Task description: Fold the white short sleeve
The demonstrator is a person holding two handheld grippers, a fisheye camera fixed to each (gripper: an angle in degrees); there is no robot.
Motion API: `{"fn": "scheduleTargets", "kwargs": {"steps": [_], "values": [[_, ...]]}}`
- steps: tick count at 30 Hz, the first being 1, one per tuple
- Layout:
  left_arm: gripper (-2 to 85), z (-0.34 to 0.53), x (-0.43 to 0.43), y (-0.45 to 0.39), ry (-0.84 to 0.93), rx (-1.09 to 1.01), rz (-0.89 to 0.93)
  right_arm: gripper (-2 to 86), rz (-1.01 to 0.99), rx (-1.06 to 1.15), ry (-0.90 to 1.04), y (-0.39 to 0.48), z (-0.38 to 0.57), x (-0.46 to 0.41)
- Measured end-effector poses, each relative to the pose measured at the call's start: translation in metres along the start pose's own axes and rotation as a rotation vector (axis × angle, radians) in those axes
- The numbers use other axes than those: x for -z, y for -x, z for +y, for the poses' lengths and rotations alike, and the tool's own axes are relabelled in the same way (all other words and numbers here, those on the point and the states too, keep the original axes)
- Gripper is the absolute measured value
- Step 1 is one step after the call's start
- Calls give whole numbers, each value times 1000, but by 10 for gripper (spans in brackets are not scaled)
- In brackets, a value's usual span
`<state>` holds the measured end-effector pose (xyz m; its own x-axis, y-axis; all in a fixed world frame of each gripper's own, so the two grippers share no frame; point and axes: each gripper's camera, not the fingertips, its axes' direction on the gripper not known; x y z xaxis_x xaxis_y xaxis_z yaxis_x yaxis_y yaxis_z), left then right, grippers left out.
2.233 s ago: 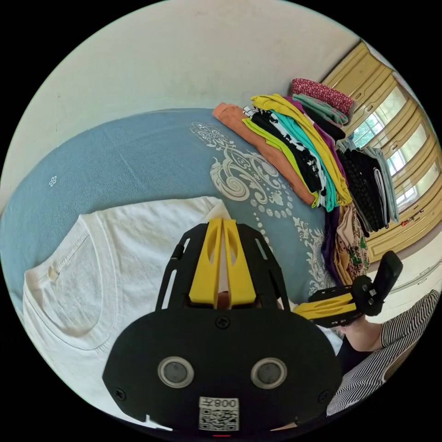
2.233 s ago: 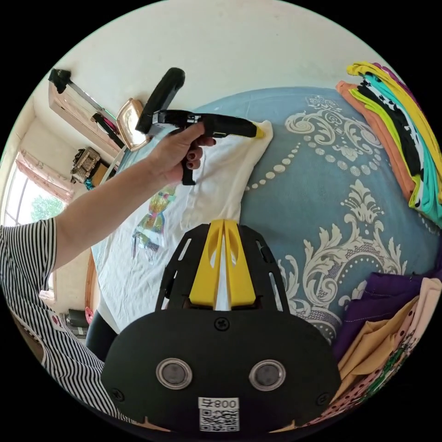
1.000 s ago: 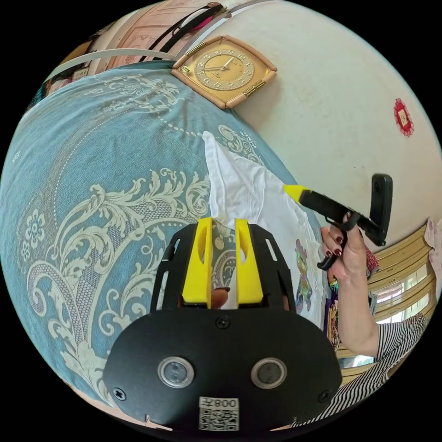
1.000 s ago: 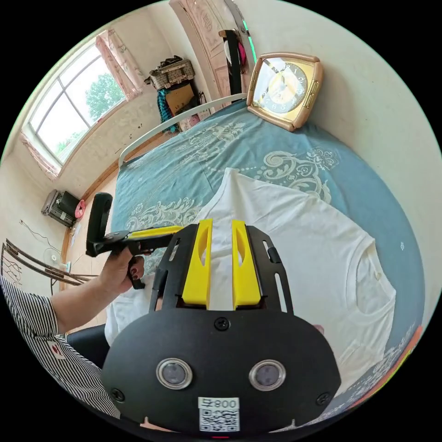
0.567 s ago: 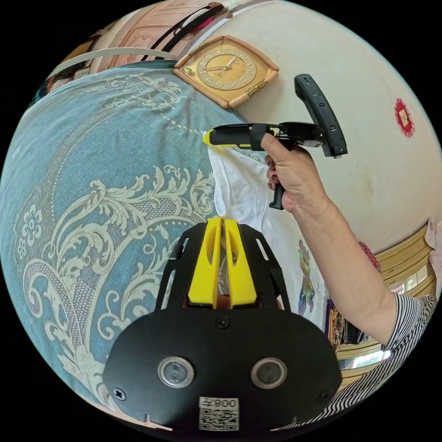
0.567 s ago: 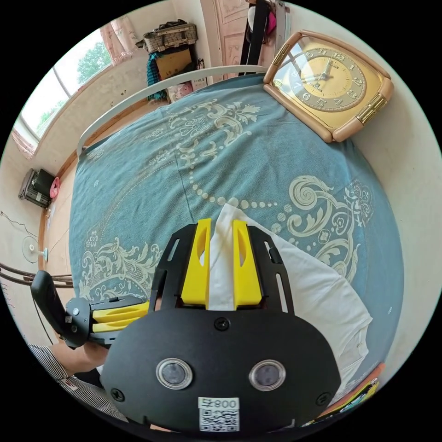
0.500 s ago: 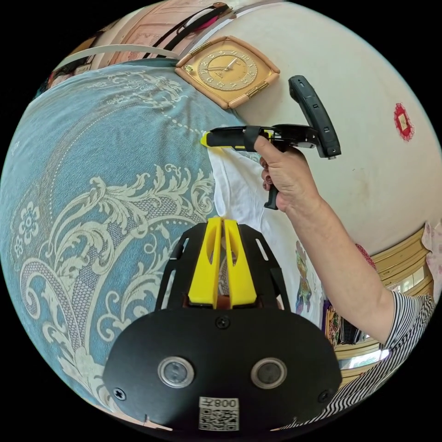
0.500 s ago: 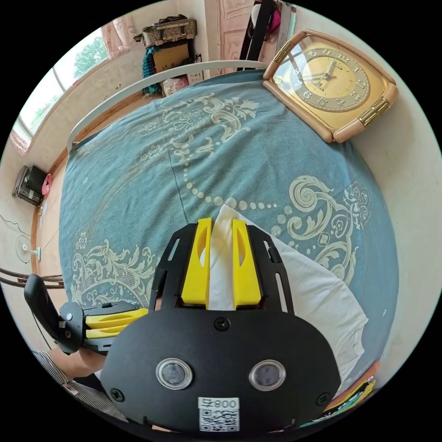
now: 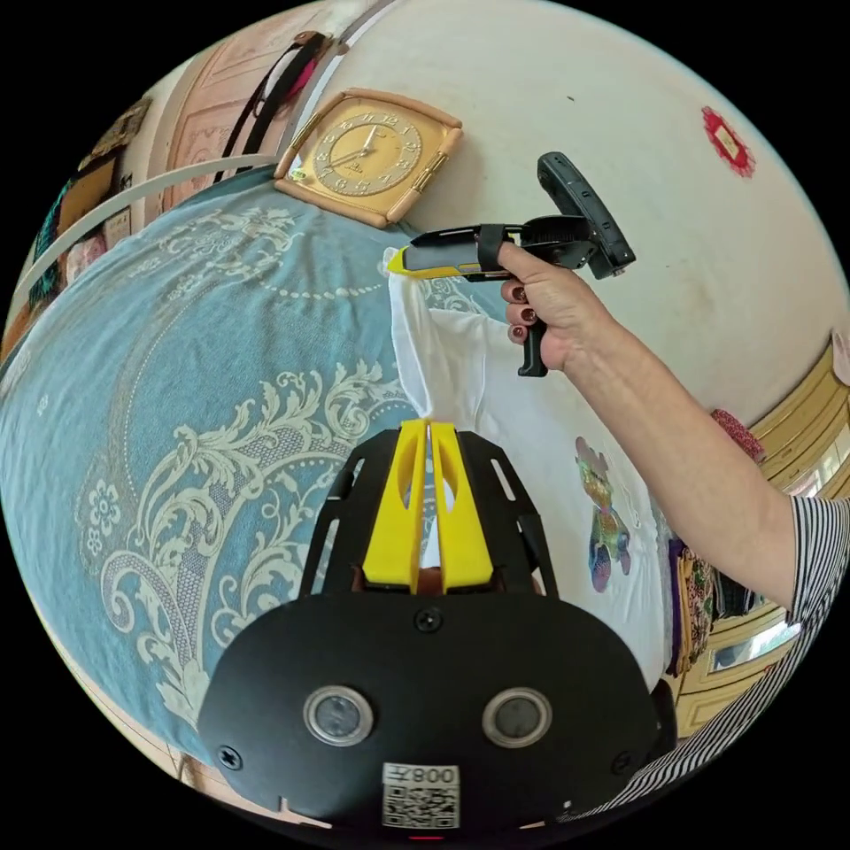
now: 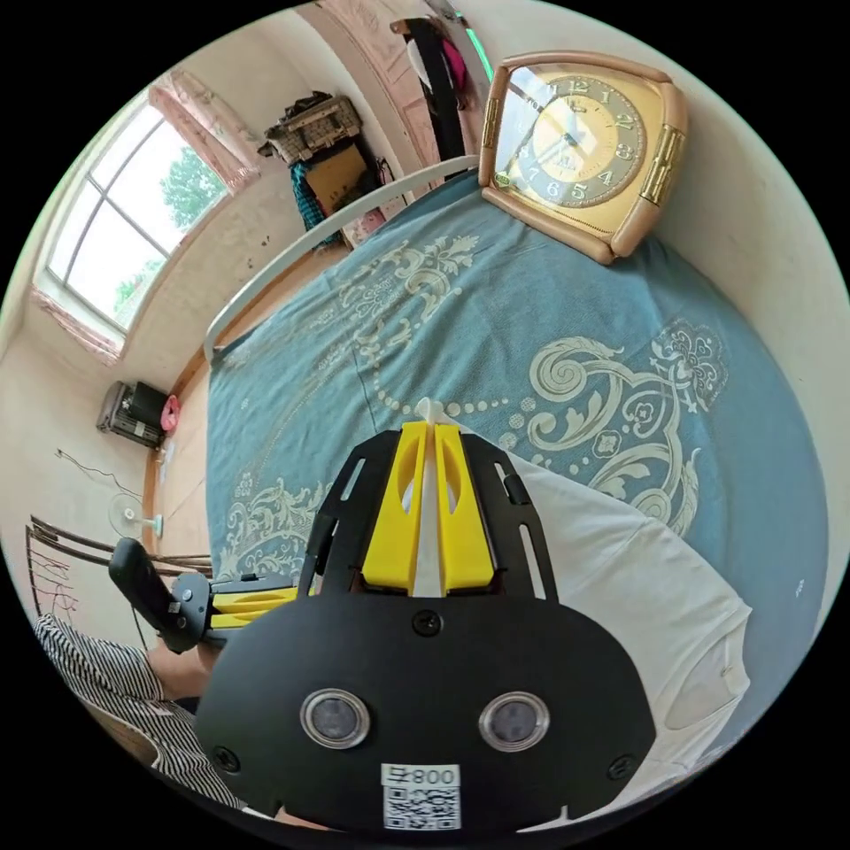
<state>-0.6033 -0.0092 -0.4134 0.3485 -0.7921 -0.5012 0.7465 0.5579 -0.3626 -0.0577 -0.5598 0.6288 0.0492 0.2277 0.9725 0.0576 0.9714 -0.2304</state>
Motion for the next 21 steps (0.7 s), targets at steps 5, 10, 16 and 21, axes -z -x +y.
{"fn": "scheduleTargets", "kwargs": {"steps": [5, 10, 16, 21], "values": [[4, 0, 9, -55, 10, -187, -56, 14, -138, -76, -97, -53, 21, 56], [4, 5, -4, -100, 105, -330, -71, 15, -198, -175, -122, -99, 57, 79], [3, 13, -19, -139, 201, -425, -112, 16, -274, -318, -130, -145, 96, 80], [3, 16, -31, -162, 257, -460, -130, 16, -273, -380, -96, -165, 105, 74]]}}
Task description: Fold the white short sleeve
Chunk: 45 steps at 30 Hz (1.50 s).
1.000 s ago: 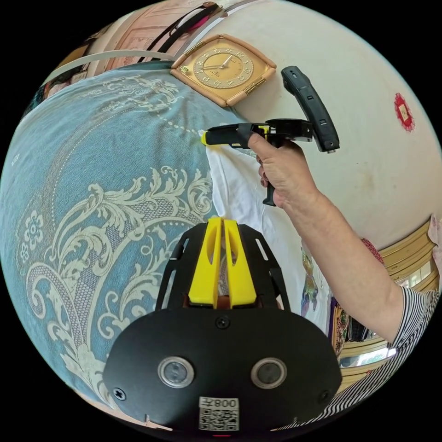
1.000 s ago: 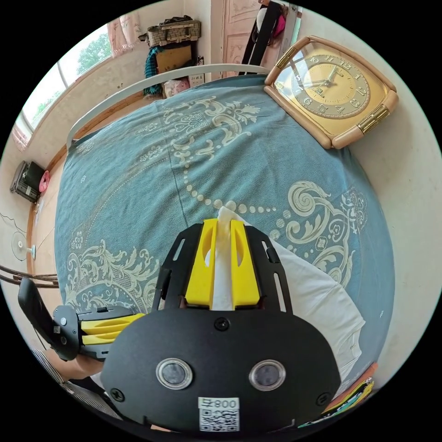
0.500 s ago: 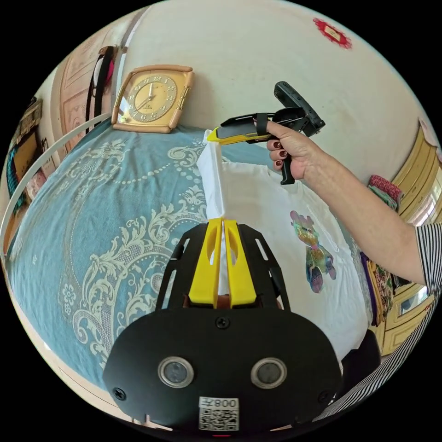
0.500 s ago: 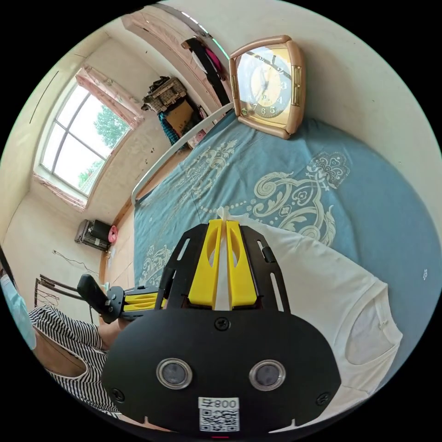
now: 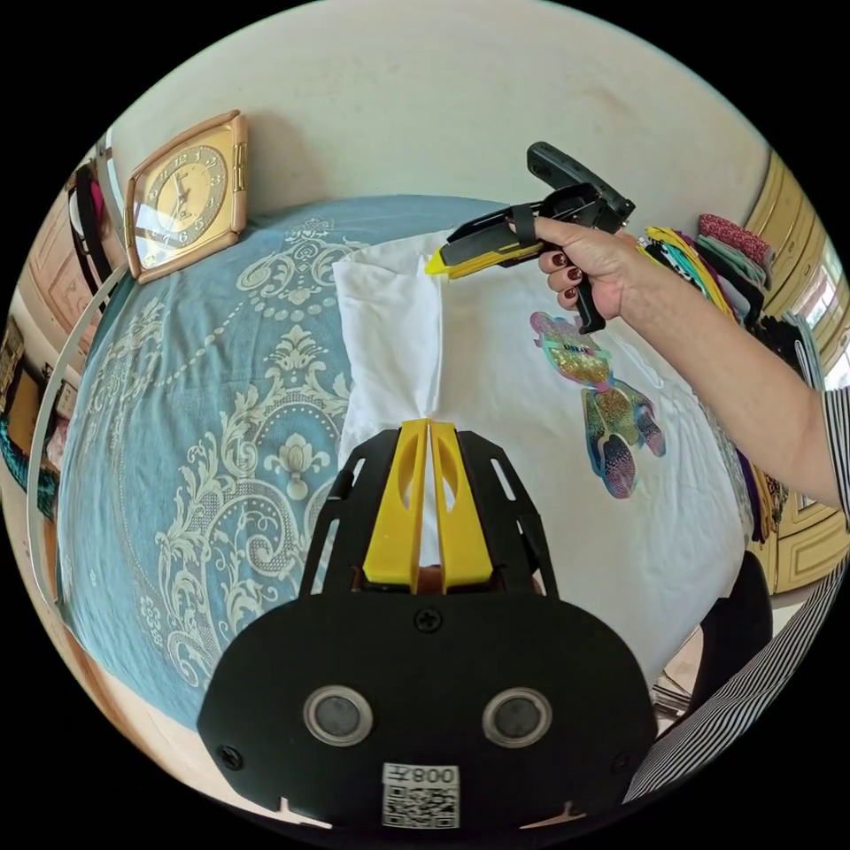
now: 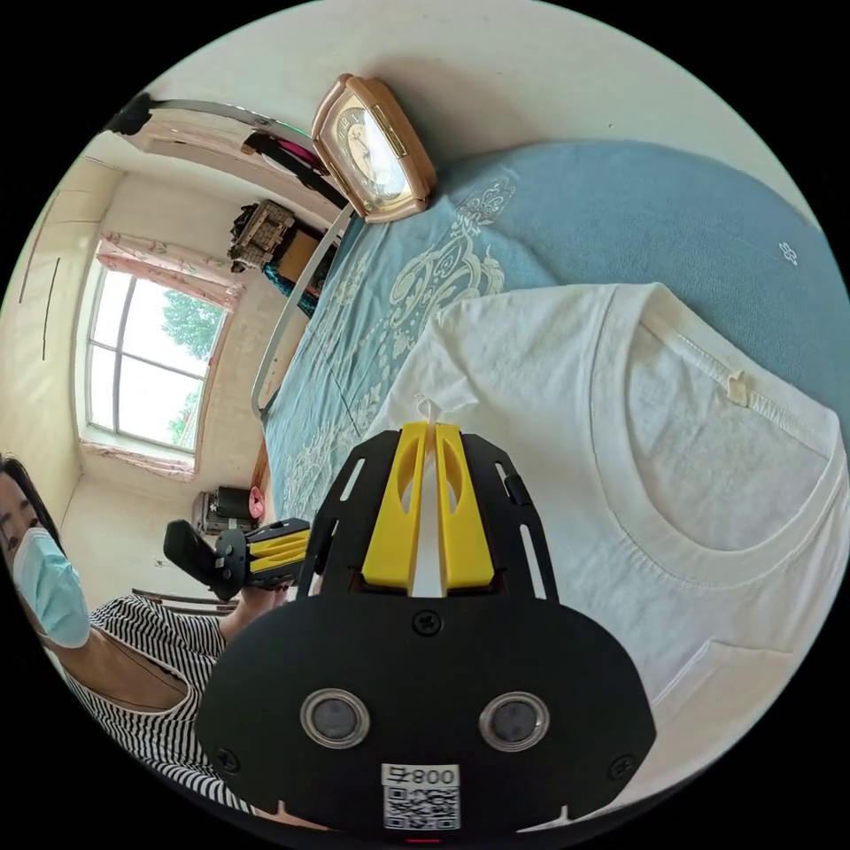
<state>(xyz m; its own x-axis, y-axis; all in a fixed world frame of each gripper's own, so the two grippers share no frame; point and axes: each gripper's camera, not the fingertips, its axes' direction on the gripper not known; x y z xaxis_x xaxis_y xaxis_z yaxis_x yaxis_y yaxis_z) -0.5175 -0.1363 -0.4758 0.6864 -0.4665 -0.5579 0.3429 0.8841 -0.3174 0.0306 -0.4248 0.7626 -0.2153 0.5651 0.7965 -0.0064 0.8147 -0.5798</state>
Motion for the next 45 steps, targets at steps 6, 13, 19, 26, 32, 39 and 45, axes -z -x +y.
{"fn": "scheduleTargets", "kwargs": {"steps": [6, 13, 19, 26, 32, 39, 45], "values": [[7, -7, -9, -13, 51, 3, 36, 18, 56, -43, 3, -14, 7, 11], [15, -9, 9, -11, -51, 57, 117, 6, 189, -8, -122, 0, 15, 37], [6, -41, -11, -4, -3, 64, 20, 1, 154, 187, -40, 39, -8, -6], [2, -47, -24, -8, 10, 71, 38, 1, 257, 271, 106, 55, -15, -50], [2, -53, -37, -11, 19, 74, 53, 1, 343, 220, 38, 45, -17, -43], [2, -56, -45, -19, 13, 53, 41, 2, 447, 216, 5, 39, -10, -47], [1, -62, -50, -29, 18, 47, 12, 2, 486, 266, -42, 40, 15, -45]]}}
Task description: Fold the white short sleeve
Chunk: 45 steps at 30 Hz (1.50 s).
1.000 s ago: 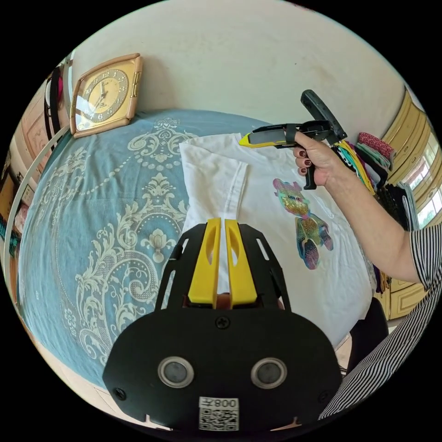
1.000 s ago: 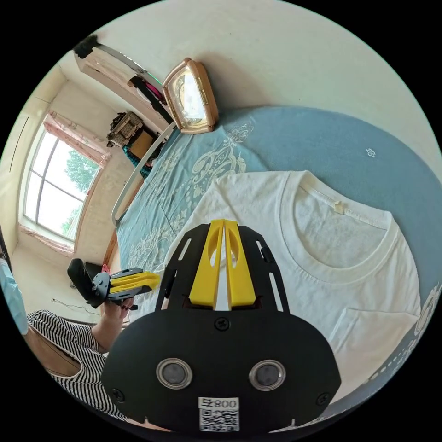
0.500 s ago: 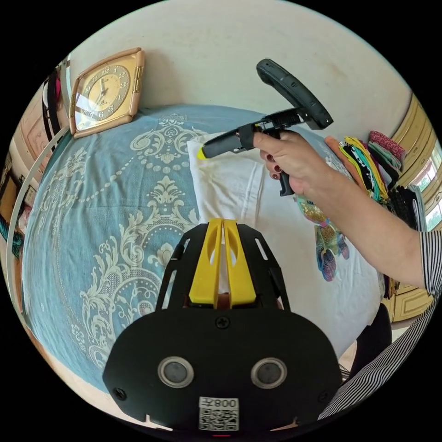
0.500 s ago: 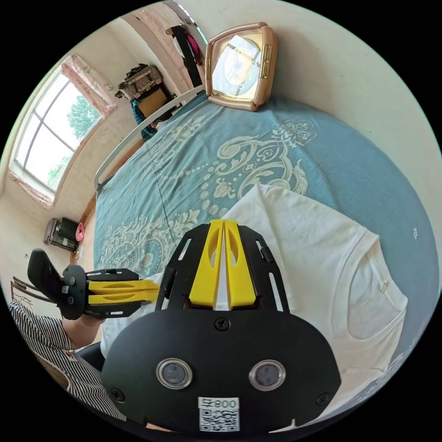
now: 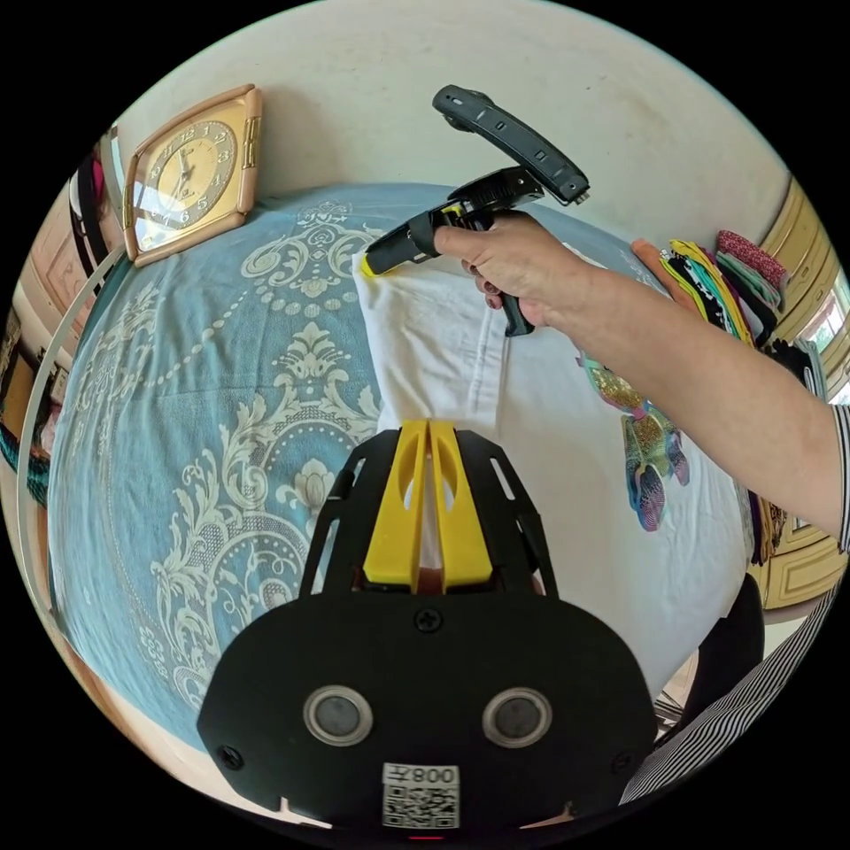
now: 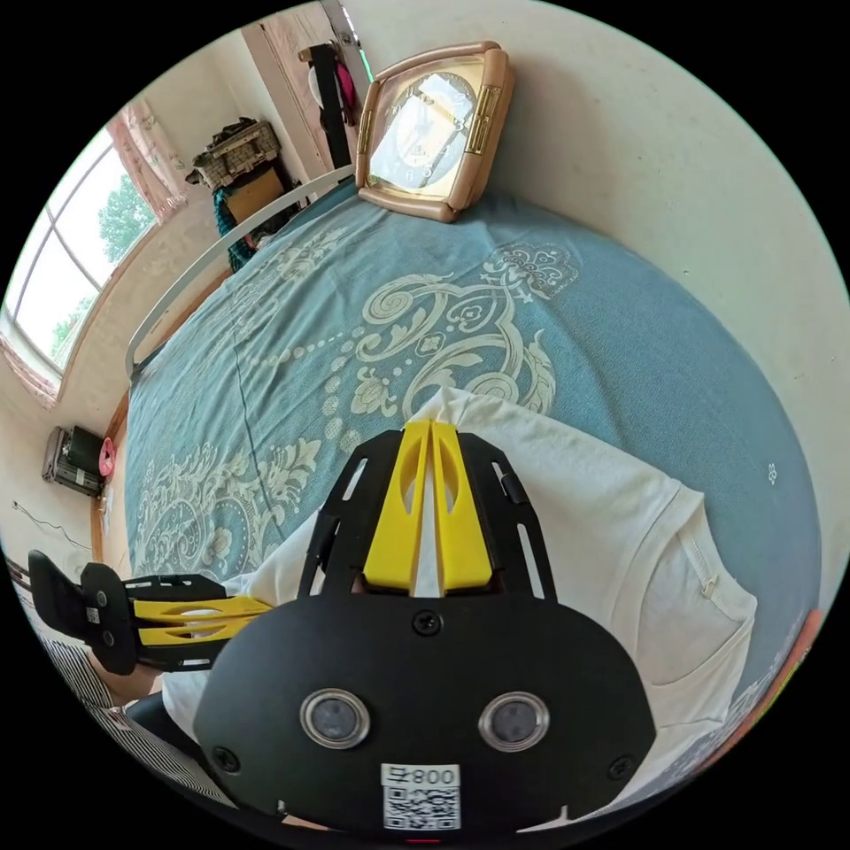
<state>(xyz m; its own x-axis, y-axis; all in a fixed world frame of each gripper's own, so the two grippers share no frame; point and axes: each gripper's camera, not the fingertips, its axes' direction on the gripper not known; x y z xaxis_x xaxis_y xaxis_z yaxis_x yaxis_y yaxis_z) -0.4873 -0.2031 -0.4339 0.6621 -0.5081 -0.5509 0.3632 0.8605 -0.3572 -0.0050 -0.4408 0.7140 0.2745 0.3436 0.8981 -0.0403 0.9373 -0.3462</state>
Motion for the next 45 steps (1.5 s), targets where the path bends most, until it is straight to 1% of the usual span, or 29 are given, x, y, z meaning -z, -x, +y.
{"fn": "scheduleTargets", "kwargs": {"steps": [2, 3, 4, 6, 8, 12, 15, 17, 20, 23, 24, 25, 26, 28, 30, 34, 36, 39, 41, 42, 44, 45], "values": [[2, 0, 4, -4, -31, -3, -7, 2, -6, -7, 39, -1, 5, 6], [2, 0, 5, -6, -44, -4, -22, 2, -4, -1, 30, -1, 8, 8], [2, 0, 3, -7, -36, -8, -29, 1, 5, 7, -5, 1, 13, 13], [2, -4, -12, -8, 8, -9, -28, 2, 23, 16, 41, 0, 19, 7], [2, -5, -12, -7, 0, 4, -7, 2, -14, -5, 36, -8, 31, 9], [2, -2, -4, -9, -89, 23, 8, 1, -88, 11, 1, -12, 60, 30], [2, -6, -20, -13, -46, 8, 3, 1, -144, 57, -62, -2, 103, 55], [3, -10, -34, -15, 1, 9, 15, 1, -156, 84, -31, 6, 132, 55], [3, -16, -37, -19, -3, 14, 10, 1, -163, 101, 78, 9, 148, 38], [2, -19, -40, -26, -39, 8, -21, 1, -204, 118, 24, 10, 163, 53], [2, -24, -49, -27, -7, 1, -25, 1, -195, 131, 28, 11, 167, 53], [2, -26, -54, -28, 13, -3, -23, 1, -153, 153, 75, 14, 173, 49], [2, -27, -60, -29, 3, 3, -18, 1, -122, 161, 107, 14, 180, 42], [2, -31, -64, -29, 20, 20, -3, 1, -176, 98, 78, 4, 192, 48], [2, -31, -61, -33, -19, 28, -5, 1, -194, 68, 36, -5, 207, 61], [2, -20, -63, -37, -35, 48, 34, 1, -253, -31, -56, -30, 263, 100], [2, -9, -63, -40, -59, 69, 74, 1, -260, -84, -64, -44, 297, 117], [2, -3, -66, -46, -94, 96, 129, 0, -164, -215, -86, -77, 366, 154], [2, -9, -74, -51, -93, 116, 152, 0, -82, -372, -104, -112, 424, 183], [2, -16, -80, -55, -85, 114, 174, 0, -64, -408, -106, -120, 438, 189], [1, -28, -90, -64, -81, 98, 183, 0, 30, -528, -86, -146, 485, 207], [1, -35, -98, -71, -69, 79, 168, 0, 53, -554, -89, -151, 495, 210]]}}
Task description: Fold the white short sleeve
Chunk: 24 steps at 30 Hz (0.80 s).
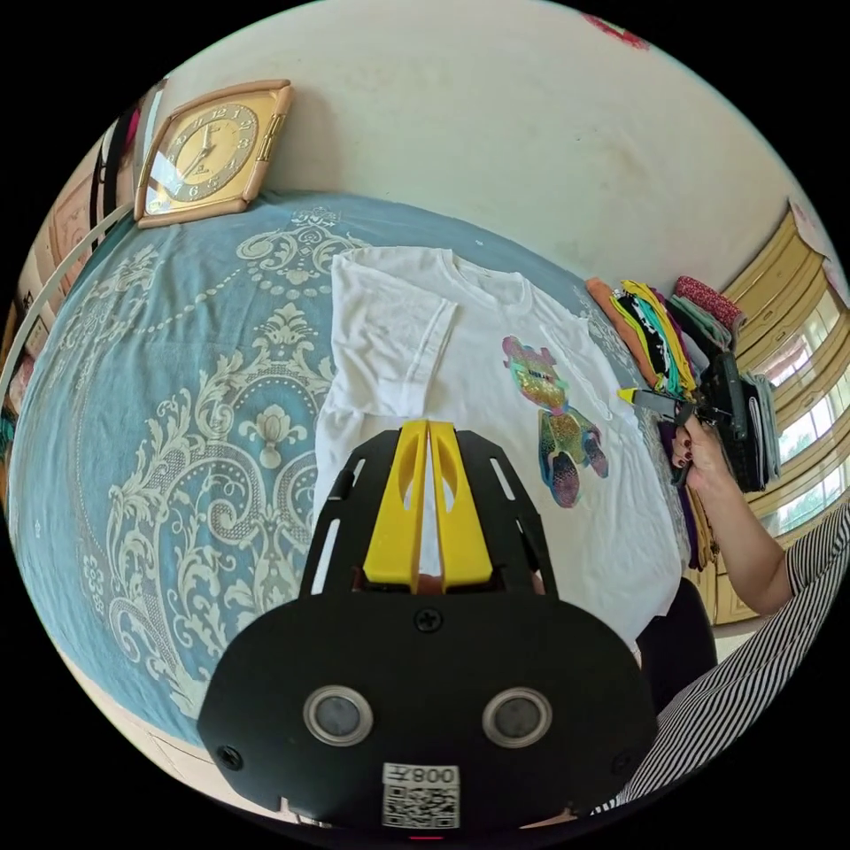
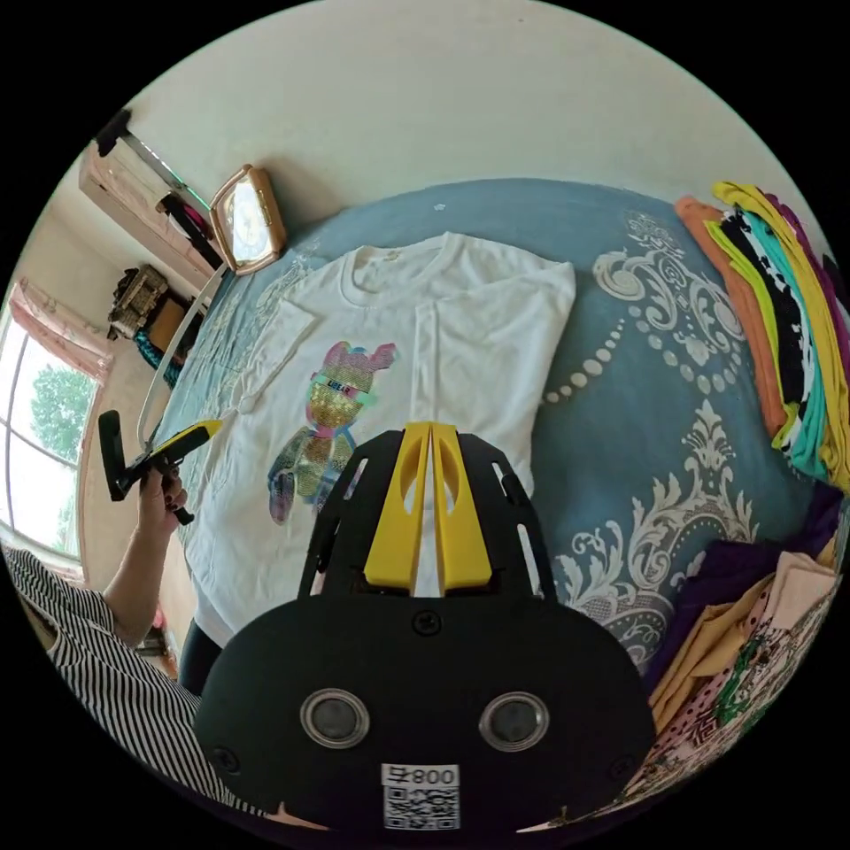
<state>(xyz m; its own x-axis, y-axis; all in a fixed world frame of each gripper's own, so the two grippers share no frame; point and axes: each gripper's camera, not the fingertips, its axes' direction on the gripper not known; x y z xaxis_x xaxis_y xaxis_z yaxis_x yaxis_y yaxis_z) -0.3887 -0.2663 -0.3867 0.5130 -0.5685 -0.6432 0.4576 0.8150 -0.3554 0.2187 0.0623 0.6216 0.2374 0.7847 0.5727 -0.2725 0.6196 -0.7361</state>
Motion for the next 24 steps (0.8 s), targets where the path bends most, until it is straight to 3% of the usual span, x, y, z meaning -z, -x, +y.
{"fn": "scheduleTargets", "kwargs": {"steps": [3, 5, 16, 19, 24], "values": [[1, -11, -32, -10, 77, -13, -24, 0, 39, -109, 40, -41, 20, -2], [2, -13, -50, -11, 123, 11, -21, 1, -39, -148, 22, -63, 32, 0], [3, -47, -87, -49, 76, 49, 39, 2, -93, -219, 20, -122, 80, 26], [4, -63, -110, -77, 60, 13, 120, 5, -61, -152, -2, -123, 87, 36], [17, -94, -176, -170, 111, -153, 400, 21, 22, -38, -8, -128, 85, 43]]}}
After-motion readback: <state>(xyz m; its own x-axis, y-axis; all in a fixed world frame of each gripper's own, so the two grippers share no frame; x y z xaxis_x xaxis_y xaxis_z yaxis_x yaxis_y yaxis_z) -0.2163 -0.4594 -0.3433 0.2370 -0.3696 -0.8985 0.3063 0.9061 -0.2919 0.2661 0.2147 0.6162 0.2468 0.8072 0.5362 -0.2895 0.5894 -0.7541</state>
